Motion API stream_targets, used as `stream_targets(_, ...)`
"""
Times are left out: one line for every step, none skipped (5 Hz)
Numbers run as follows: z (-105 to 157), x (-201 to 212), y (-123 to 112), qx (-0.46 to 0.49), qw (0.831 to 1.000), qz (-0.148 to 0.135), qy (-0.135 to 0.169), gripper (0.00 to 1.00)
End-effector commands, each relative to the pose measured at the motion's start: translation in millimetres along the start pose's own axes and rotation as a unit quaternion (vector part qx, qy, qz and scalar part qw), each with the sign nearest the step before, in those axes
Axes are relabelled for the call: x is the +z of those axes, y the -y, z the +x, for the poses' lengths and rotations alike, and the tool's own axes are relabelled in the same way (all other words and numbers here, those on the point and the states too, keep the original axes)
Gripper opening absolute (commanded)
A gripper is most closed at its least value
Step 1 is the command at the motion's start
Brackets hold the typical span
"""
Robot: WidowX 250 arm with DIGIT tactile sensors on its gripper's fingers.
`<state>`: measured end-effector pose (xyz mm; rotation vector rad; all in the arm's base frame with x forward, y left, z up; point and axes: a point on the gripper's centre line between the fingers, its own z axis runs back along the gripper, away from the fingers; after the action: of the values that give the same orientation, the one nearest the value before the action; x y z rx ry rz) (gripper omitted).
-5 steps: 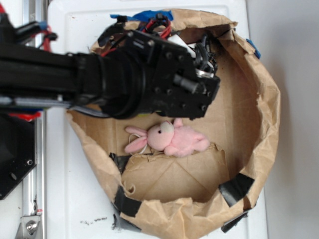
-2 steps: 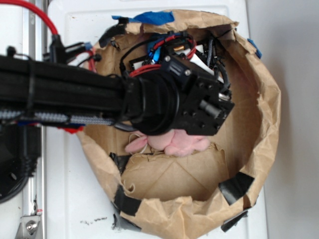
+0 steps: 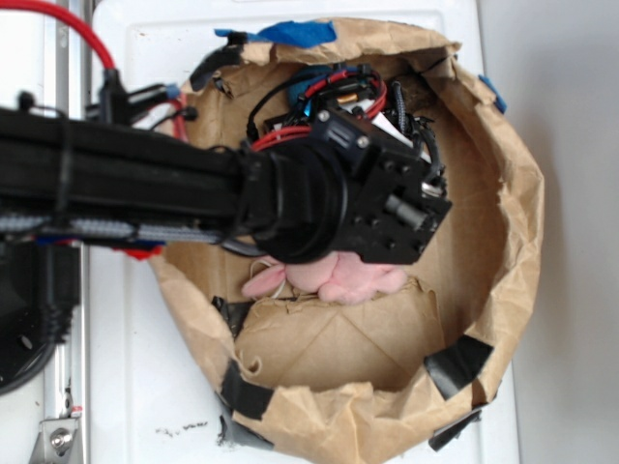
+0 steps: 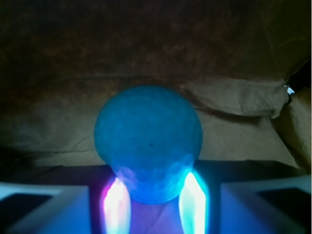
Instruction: Grab the blue ball.
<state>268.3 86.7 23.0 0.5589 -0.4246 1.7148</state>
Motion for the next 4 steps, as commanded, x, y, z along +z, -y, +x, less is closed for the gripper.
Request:
stream_targets(4.8,5.2,1.3,0.019,1.0,-0.012,-0.001,0.0)
stream_targets(6.0,5.3,2.6,0.02,1.0,-0.011,-0.004,0.0)
stream_targets(6.2,5.1,2.5,0.02,1.0,-0.011,-0.007,0.0)
stream_targets(6.4,5.4,2.9,0.021,1.0,-0.01,-0.008,0.0)
